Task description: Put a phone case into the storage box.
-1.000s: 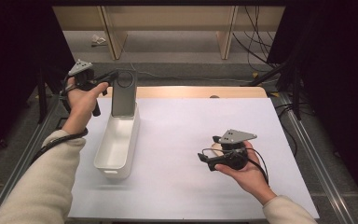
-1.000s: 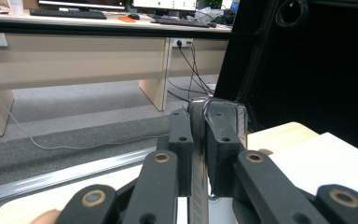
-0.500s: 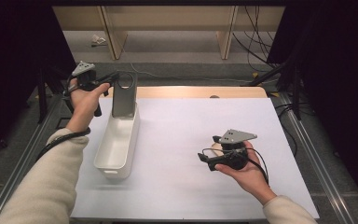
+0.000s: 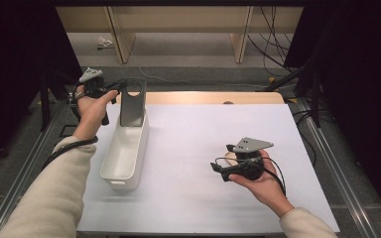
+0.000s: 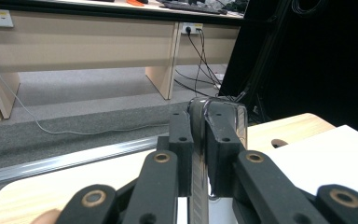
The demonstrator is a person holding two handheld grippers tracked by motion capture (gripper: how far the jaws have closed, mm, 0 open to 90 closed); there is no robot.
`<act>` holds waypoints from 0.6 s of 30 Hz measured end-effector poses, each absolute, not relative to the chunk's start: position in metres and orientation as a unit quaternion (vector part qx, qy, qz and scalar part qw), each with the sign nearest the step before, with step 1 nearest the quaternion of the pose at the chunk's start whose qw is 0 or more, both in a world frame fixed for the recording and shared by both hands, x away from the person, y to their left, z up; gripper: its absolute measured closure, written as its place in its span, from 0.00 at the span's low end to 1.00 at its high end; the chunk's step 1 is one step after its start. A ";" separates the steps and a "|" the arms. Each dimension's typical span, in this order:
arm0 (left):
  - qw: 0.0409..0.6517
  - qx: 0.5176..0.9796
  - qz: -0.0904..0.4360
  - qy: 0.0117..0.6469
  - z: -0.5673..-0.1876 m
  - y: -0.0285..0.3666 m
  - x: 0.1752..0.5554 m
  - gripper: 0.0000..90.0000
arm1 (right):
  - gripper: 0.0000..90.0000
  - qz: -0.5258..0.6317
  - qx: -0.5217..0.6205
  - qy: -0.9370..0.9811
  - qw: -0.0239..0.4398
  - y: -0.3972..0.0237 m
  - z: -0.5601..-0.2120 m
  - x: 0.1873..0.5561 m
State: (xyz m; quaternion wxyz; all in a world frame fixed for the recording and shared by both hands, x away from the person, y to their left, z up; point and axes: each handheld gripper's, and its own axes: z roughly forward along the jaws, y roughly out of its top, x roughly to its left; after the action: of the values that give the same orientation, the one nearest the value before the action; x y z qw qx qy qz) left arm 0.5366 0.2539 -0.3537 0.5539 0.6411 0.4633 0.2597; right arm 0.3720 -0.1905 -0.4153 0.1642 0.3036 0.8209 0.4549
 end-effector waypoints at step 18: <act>0.537 0.654 0.257 0.466 -0.369 0.253 0.540 0.91 | 0.18 0.453 0.304 0.822 0.163 -0.191 -0.416 0.372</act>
State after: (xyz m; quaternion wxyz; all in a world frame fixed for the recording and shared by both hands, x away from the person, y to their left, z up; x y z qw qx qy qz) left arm 0.5399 0.2531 -0.3688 0.5372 0.6540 0.4663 0.2575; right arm 0.3724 -0.1906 -0.4161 0.1626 0.3038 0.8220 0.4535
